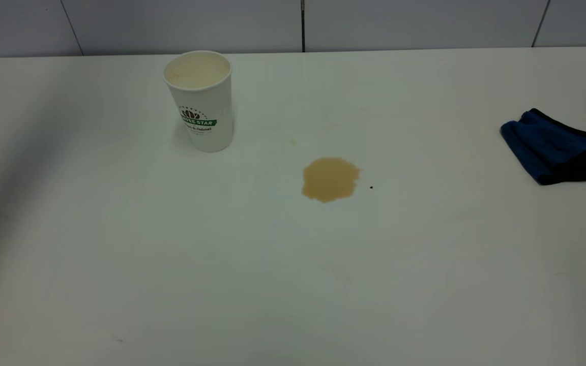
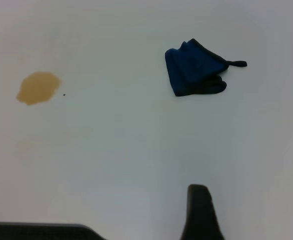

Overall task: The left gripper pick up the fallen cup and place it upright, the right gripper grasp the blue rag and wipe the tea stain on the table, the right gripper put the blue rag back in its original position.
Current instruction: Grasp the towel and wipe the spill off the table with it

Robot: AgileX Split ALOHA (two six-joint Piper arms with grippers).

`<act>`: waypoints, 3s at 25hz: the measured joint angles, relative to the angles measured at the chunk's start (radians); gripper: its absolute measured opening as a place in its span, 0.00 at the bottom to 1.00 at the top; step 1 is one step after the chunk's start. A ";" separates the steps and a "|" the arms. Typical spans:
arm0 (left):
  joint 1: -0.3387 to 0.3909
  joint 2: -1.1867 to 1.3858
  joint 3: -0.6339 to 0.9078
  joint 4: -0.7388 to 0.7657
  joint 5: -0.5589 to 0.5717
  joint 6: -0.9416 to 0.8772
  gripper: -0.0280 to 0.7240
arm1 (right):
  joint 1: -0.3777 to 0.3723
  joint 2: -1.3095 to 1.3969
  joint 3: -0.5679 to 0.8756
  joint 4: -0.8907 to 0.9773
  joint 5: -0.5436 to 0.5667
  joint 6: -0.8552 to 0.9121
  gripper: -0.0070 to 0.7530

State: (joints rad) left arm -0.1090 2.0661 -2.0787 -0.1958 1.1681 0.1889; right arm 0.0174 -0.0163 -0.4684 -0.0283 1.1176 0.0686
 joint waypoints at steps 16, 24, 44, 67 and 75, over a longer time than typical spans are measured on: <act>0.000 -0.686 0.813 0.052 0.000 -0.007 0.38 | 0.000 0.000 0.000 0.000 0.000 0.000 0.75; 0.000 -0.845 1.302 0.043 -0.002 -0.007 0.38 | 0.000 0.000 0.000 0.000 0.000 0.000 0.75; 0.146 -1.718 1.539 0.097 -0.042 -0.054 0.38 | 0.000 0.000 0.000 0.000 0.000 0.000 0.75; 0.146 -2.084 1.577 0.165 -0.030 -0.138 0.37 | 0.000 0.000 0.000 0.000 0.000 0.000 0.75; 0.146 -2.084 1.591 0.177 -0.031 -0.150 0.37 | 0.000 0.000 0.000 0.000 0.000 0.000 0.75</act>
State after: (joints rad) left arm 0.0367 -0.0182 -0.4882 -0.0189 1.1367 0.0392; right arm 0.0174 -0.0163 -0.4684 -0.0283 1.1176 0.0686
